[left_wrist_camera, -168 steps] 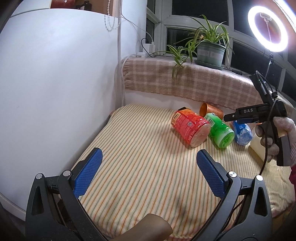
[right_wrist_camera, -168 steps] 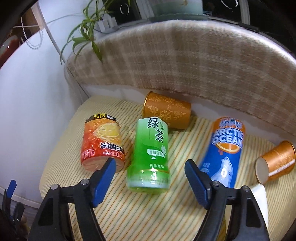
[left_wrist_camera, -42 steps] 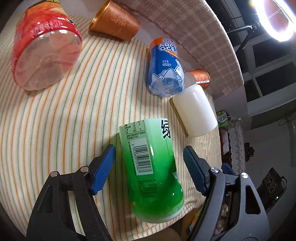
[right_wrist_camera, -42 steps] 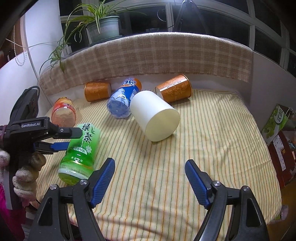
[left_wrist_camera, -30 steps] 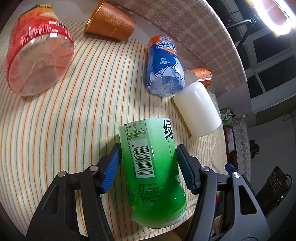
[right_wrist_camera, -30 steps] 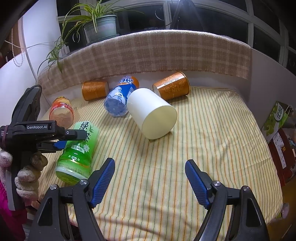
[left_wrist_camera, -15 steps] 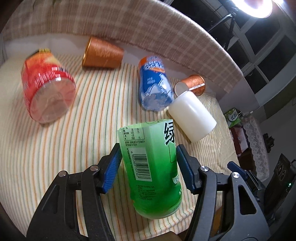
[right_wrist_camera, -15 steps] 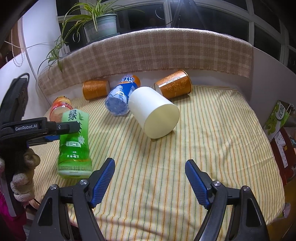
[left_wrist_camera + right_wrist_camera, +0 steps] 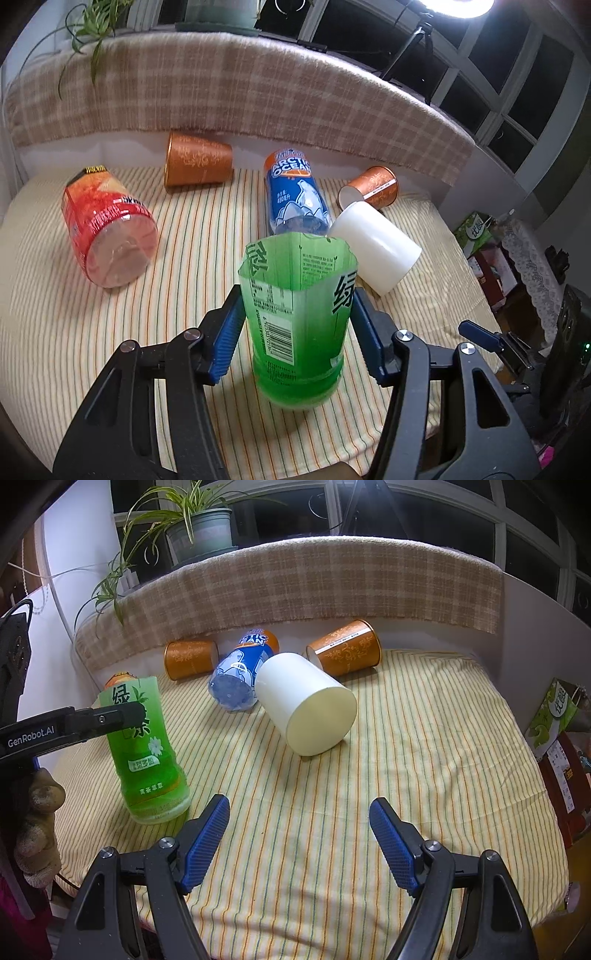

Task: Flip cup upright
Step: 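Rotate the green bottle upright with the left gripper and lower it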

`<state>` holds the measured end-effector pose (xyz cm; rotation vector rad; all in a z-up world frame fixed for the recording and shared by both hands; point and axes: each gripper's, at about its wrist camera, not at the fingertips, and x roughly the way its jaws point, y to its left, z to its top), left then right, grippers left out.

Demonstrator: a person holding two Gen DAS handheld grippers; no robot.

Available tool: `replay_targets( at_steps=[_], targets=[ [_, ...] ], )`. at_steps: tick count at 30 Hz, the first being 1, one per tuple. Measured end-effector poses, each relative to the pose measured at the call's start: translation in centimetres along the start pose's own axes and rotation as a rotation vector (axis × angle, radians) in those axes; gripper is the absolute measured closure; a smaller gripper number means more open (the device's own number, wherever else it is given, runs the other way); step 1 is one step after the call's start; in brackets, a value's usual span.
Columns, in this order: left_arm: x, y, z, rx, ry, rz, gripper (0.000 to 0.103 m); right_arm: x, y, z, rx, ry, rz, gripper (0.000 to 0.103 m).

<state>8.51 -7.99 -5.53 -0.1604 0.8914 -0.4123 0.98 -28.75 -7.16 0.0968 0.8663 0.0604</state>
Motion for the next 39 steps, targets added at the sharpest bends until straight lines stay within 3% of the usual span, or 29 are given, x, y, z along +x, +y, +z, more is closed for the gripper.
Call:
replay_targets(
  at_steps=[19,32,39],
  targets=[
    [0.4,-1.6,-0.4,0.093,-0.040,0.078,0.045,-0.3,-0.2,-0.1,0.007,-0.005,-0.004,0.023],
    [0.3,-2.1,-0.7,0.114,-0.028,0.069,0.045,-0.4,-0.1,-0.2,0.007,-0.005,-0.005,0.023],
    [0.2,-2.4,-1.1,0.125,-0.017,0.051,0.026,-0.4,-0.1,-0.2,0.006,-0.006,-0.005,0.023]
  ],
)
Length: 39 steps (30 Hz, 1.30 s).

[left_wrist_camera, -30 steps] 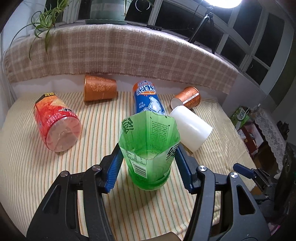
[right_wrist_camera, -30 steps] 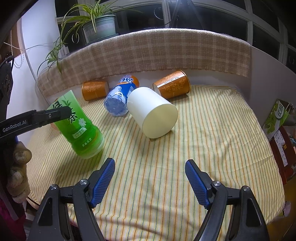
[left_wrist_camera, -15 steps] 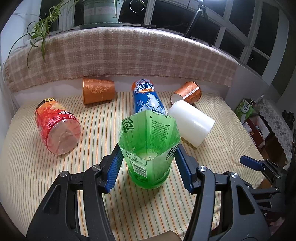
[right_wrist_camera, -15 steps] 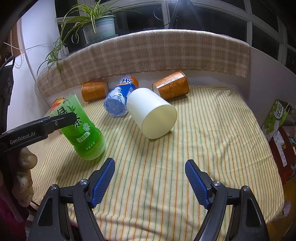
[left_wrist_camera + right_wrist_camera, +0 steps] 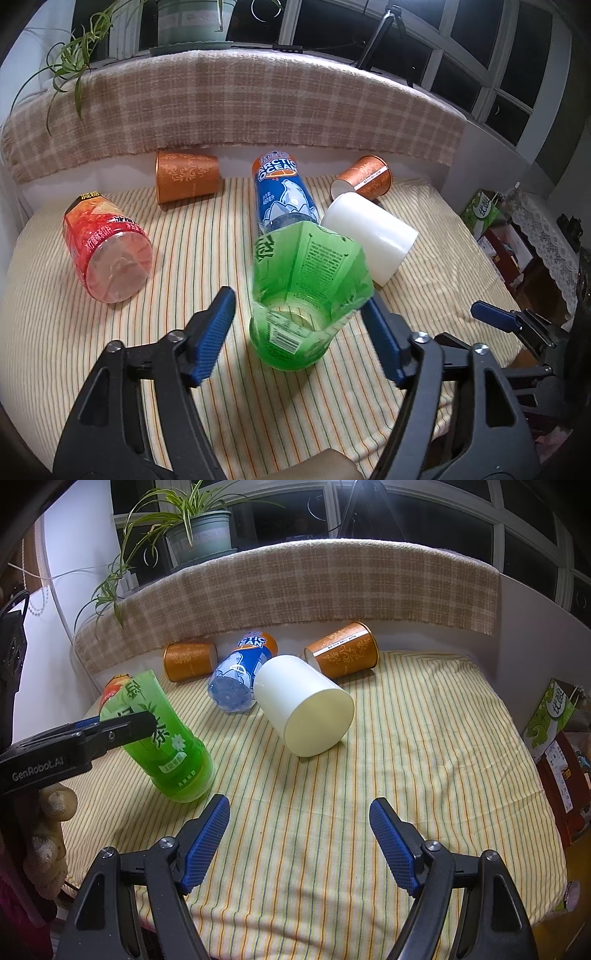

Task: Flip cup upright
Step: 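Rotate the green bottle upright with the left gripper and lower it, then open the left gripper and withdraw from the upright green bottle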

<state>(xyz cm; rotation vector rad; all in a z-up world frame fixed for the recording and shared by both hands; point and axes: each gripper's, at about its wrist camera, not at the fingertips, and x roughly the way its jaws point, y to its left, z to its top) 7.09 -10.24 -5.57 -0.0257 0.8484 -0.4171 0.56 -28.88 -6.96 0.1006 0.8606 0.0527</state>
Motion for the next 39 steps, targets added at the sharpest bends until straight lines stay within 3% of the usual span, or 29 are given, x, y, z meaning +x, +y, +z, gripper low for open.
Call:
replay_targets(
  at_steps=[13,19,28,30,36,38,39],
  targets=[
    [-0.8,0.9,-0.9,-0.007,0.027,-0.015,0.023,-0.8,0.7,0.7,-0.017,-0.041,-0.016,0.023],
    [-2.5,1.2,-1.8,0.009,-0.004,0.016,0.023,-1.3,1.1,1.0,-0.024,-0.075,-0.020,0.020],
    [-6.3,2.0,-2.8,-0.003,-0.101,0.086,0.020,-2.4,1.9,1.6,-0.026,-0.139,-0.030,0.013],
    [-7.4,2.2,-2.9,-0.015,-0.147,0.113,0.012,-2.6,2.0,1.7,-0.025,-0.162,-0.032,0.012],
    [-10.7,2.5,-3.3,-0.021,-0.286,0.224,0.011,-3.5,2.7,2.0,-0.042,-0.219,-0.061,0.010],
    [-11.2,2.7,-3.4,-0.027,-0.312,0.244,0.010,-3.7,2.9,2.0,-0.046,-0.237,-0.069,0.000],
    [-11.5,2.7,-3.4,-0.030,-0.324,0.253,0.003,-3.8,3.0,2.0,-0.045,-0.254,-0.075,0.000]
  ],
)
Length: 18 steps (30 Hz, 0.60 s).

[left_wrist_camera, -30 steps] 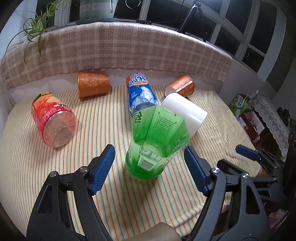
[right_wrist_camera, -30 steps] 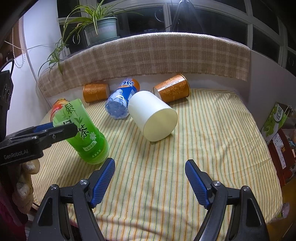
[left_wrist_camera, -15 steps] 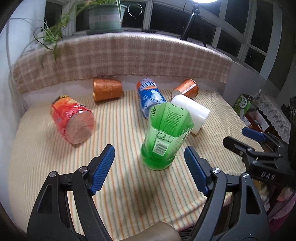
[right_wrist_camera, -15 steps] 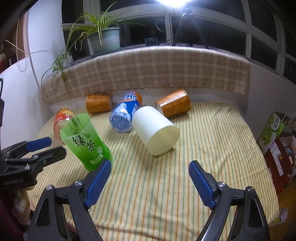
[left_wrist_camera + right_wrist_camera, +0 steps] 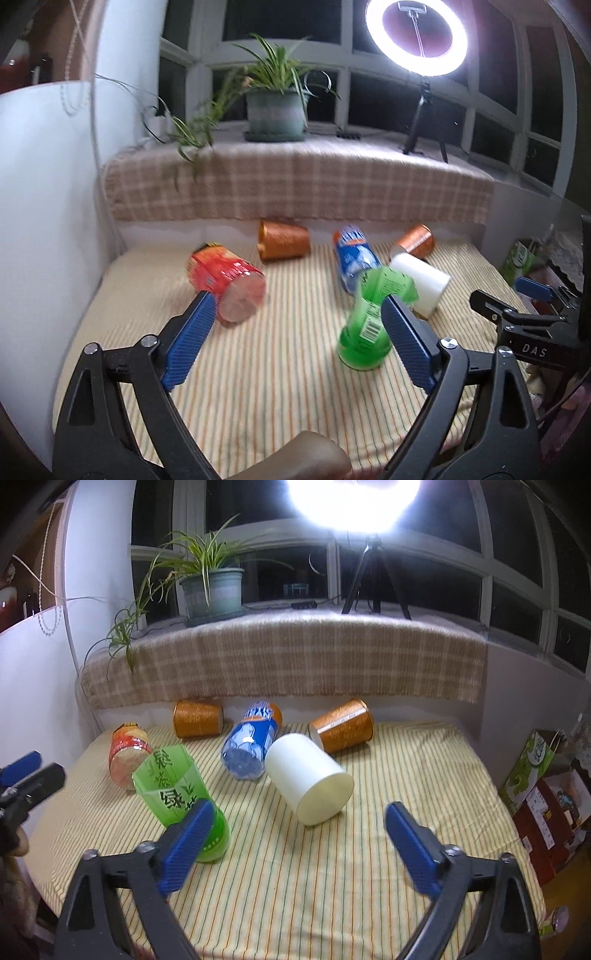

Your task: Flip cup upright

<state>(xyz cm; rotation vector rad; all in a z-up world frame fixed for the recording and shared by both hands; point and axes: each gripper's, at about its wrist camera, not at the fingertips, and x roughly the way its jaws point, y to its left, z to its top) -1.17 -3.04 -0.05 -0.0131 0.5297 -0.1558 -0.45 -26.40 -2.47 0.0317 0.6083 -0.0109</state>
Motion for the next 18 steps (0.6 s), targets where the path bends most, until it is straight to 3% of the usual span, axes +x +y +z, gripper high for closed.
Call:
replay_targets(
  at_steps=[4,18],
  targets=[
    [-0.63,0.17,0.03,0.002,-0.037,0.030,0.000,-0.20,0.17,0.14,-0.002,-0.020,-0.018,0.000],
    [-0.82,0.40,-0.18,0.001,-0.036,0.034,0.000,-0.24,0.19,0.25,-0.001,-0.024,-0.019,0.000]
  ],
)
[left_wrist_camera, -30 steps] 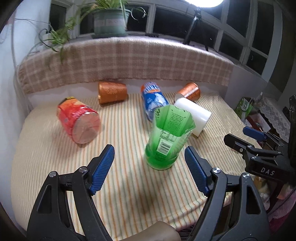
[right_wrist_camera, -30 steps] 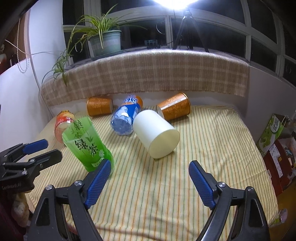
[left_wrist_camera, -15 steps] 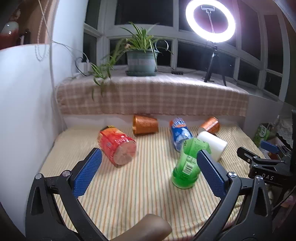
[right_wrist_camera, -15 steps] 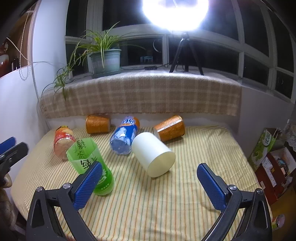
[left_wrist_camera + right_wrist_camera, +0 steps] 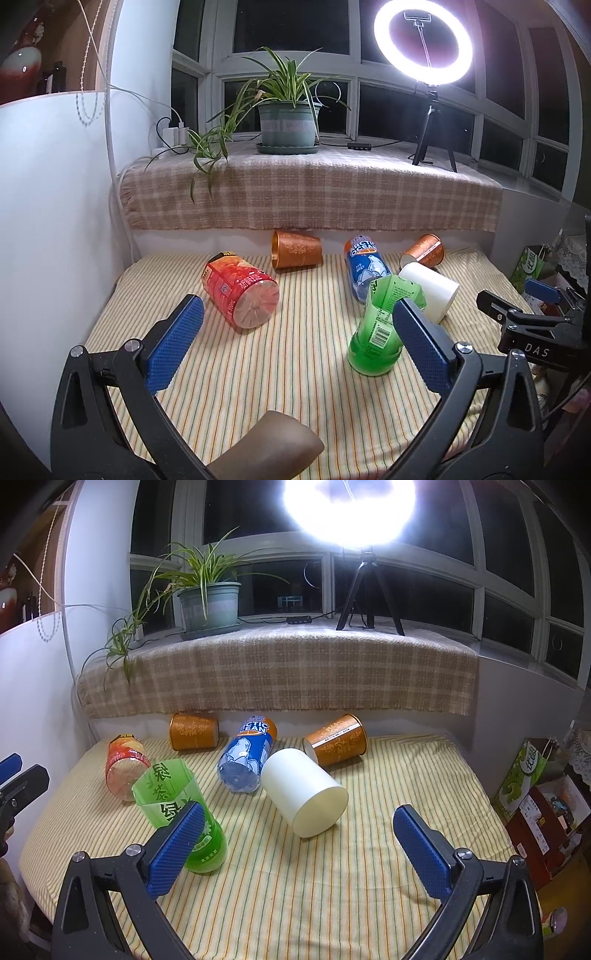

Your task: Flip cup upright

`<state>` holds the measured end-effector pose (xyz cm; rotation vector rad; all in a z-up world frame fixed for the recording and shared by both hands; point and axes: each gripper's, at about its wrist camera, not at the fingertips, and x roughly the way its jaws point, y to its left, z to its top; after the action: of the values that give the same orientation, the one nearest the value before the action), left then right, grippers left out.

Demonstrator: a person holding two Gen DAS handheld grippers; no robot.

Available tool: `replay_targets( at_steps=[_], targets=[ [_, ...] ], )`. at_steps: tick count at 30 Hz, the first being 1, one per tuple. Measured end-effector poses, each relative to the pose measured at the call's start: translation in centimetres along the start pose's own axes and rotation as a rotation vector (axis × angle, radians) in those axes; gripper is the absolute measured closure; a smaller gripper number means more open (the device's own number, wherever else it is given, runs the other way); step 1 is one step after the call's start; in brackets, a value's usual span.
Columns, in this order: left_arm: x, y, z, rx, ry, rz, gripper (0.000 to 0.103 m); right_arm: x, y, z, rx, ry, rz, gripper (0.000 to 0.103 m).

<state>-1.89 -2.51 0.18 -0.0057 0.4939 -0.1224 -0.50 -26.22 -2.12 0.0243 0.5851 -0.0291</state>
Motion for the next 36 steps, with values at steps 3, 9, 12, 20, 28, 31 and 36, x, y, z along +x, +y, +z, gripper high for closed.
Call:
replay_targets(
  at_steps=[3,9,12,20,28,31,36],
  targets=[
    [-0.04,0.08,0.00,-0.001,0.003,-0.001,0.000,0.01,0.02,0.02,-0.003,-0.001,-0.002,0.000],
    [-0.09,0.30,-0.18,-0.001,0.004,-0.001,0.000,-0.09,-0.01,0.07,-0.004,-0.005,-0.002,0.000],
    [-0.05,0.35,-0.20,0.000,0.002,-0.001,0.000,-0.06,0.09,0.13,-0.006,-0.006,-0.003,0.000],
    [-0.03,0.47,-0.25,-0.001,0.003,0.000,0.000,-0.13,0.16,0.06,-0.006,-0.008,-0.004,0.000],
    [0.02,0.44,-0.22,0.001,0.004,-0.001,0.000,-0.07,0.22,0.06,-0.009,-0.004,-0.004,0.000],
    [-0.03,0.55,-0.23,0.001,0.003,-0.001,0.000,-0.01,0.26,0.01,-0.010,-0.001,-0.004,0.000],
    [-0.01,0.50,-0.22,0.001,0.004,0.000,0.000,0.04,0.25,0.00,-0.011,0.000,-0.004,0.000]
  ],
)
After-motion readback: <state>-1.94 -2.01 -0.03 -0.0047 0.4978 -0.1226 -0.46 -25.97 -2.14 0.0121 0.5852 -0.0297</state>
